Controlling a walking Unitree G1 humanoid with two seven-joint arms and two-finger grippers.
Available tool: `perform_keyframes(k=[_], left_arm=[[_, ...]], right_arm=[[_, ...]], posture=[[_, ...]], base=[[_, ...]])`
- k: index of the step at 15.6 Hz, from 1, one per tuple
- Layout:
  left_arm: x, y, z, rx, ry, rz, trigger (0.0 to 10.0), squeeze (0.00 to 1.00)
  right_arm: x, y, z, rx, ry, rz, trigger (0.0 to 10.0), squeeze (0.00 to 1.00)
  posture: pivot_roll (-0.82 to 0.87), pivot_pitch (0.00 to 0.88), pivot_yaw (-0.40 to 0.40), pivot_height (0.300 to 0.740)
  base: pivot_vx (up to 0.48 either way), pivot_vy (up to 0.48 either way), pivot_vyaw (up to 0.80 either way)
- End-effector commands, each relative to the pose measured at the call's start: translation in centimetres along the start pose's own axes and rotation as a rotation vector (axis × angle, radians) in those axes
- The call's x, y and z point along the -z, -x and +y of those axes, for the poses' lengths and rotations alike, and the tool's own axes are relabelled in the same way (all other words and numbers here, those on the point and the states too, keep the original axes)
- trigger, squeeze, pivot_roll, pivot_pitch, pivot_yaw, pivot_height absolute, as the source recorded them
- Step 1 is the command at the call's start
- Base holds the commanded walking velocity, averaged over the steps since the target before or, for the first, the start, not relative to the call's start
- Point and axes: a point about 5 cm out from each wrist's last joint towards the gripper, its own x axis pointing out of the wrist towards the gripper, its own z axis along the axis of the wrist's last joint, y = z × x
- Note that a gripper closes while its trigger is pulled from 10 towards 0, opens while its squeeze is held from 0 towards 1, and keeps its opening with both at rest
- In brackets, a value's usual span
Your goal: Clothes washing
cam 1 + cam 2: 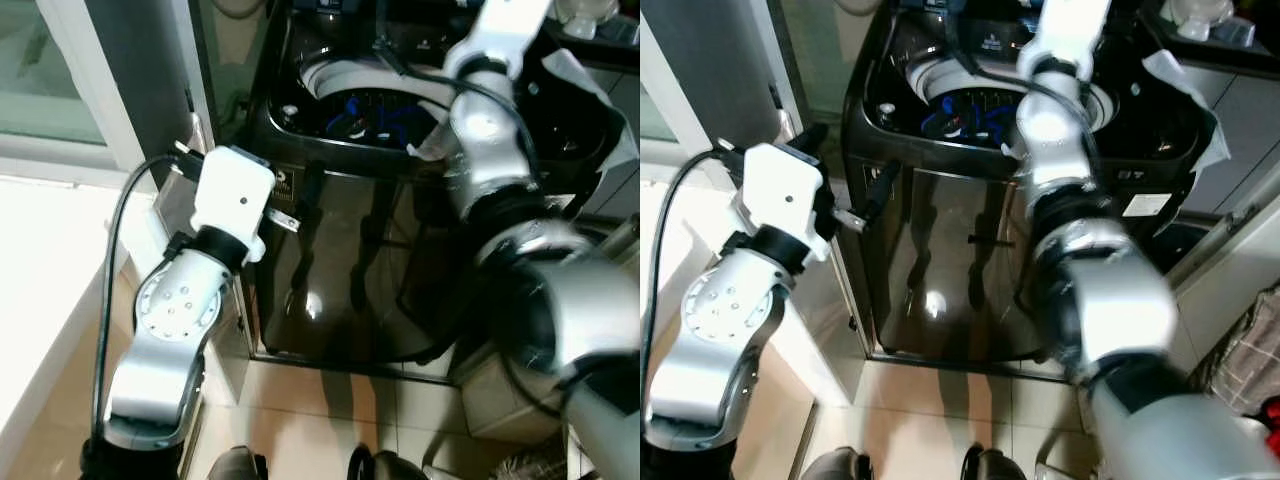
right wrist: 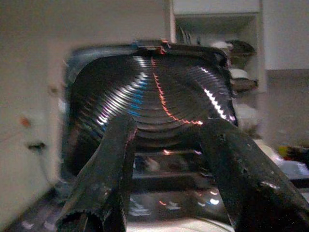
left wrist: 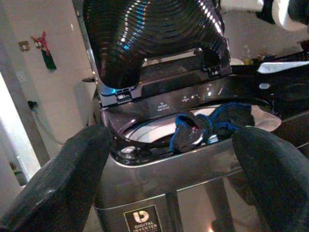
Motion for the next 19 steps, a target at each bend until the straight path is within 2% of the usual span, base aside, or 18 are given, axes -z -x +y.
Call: perform_keyframes(k=[1, 2, 3, 4, 6, 7, 8, 12, 14, 19], left_arm=[[0.2, -0.1, -0.3, 0.011, 0.007, 0.000, 10.0, 0.00], [0.3, -0.2, -0.4, 0.020, 0.018, -0.003, 10.0, 0.00], [0.4, -0.2, -0.5, 0.025, 0.020, -0.003, 10.0, 0.00], [0.5, -0.4, -0.5, 0.041, 0.010, -0.002, 10.0, 0.00], [0.5, -0.4, -0.3, 0.039, 0.008, -0.004, 10.0, 0.00], [0.5, -0.5, -0.1, 0.032, 0.007, -0.008, 10.0, 0.00], [0.5, -0.6, -0.1, 0.031, 0.007, -0.008, 10.0, 0.00], [0.6, -0.2, -0.2, 0.032, 0.008, -0.007, 10.0, 0.00], [0.5, -0.1, -0.1, 0.028, 0.003, -0.005, 10.0, 0.00], [0.5, 0.1, -0.1, 0.011, 0.000, -0.003, 10.0, 0.00]], right_arm=[[1.8, 1.3, -0.3, 0.013, -0.034, 0.067, 10.0, 0.00], [3.3, 3.0, 0.6, -0.039, -0.051, 0.119, 10.0, 0.00], [3.8, 3.7, 0.9, -0.058, -0.056, 0.134, 10.0, 0.00], [5.4, 5.2, 1.2, -0.079, -0.104, 0.224, 10.0, 0.00], [5.8, 5.9, 1.3, -0.083, -0.127, 0.259, 10.0, 0.00], [6.3, 6.6, 1.4, -0.085, -0.155, 0.310, 10.0, 0.00], [6.5, 6.7, 1.4, -0.084, -0.157, 0.323, 10.0, 0.00], [8.6, 7.1, 1.5, -0.113, -0.180, 0.491, 10.0, 0.00], [9.0, 7.0, 1.6, -0.126, -0.164, 0.523, 10.0, 0.00], [8.2, 5.2, 1.8, -0.168, -0.065, 0.516, 10.0, 0.00]], posture=[[0.17, 0.055, -0.048, 0.740], [0.14, 0.050, -0.038, 0.740], [0.14, 0.050, -0.038, 0.740], [0.13, 0.041, -0.029, 0.740], [0.13, 0.040, -0.029, 0.740], [0.13, 0.038, -0.029, 0.740], [0.13, 0.038, -0.029, 0.740], [0.17, 0.047, -0.025, 0.740], [0.18, 0.048, -0.026, 0.740], [0.20, 0.049, -0.042, 0.740]], base=[[0.000, 0.000, 0.00], [0.000, 0.000, 0.00], [0.000, 0.000, 0.00], [0.000, 0.000, 0.00], [0.000, 0.000, 0.00], [0.000, 0.000, 0.00], [0.000, 0.000, 0.00], [0.000, 0.000, 0.00], [0.000, 0.000, 0.00], [0.000, 0.000, 0.00]])
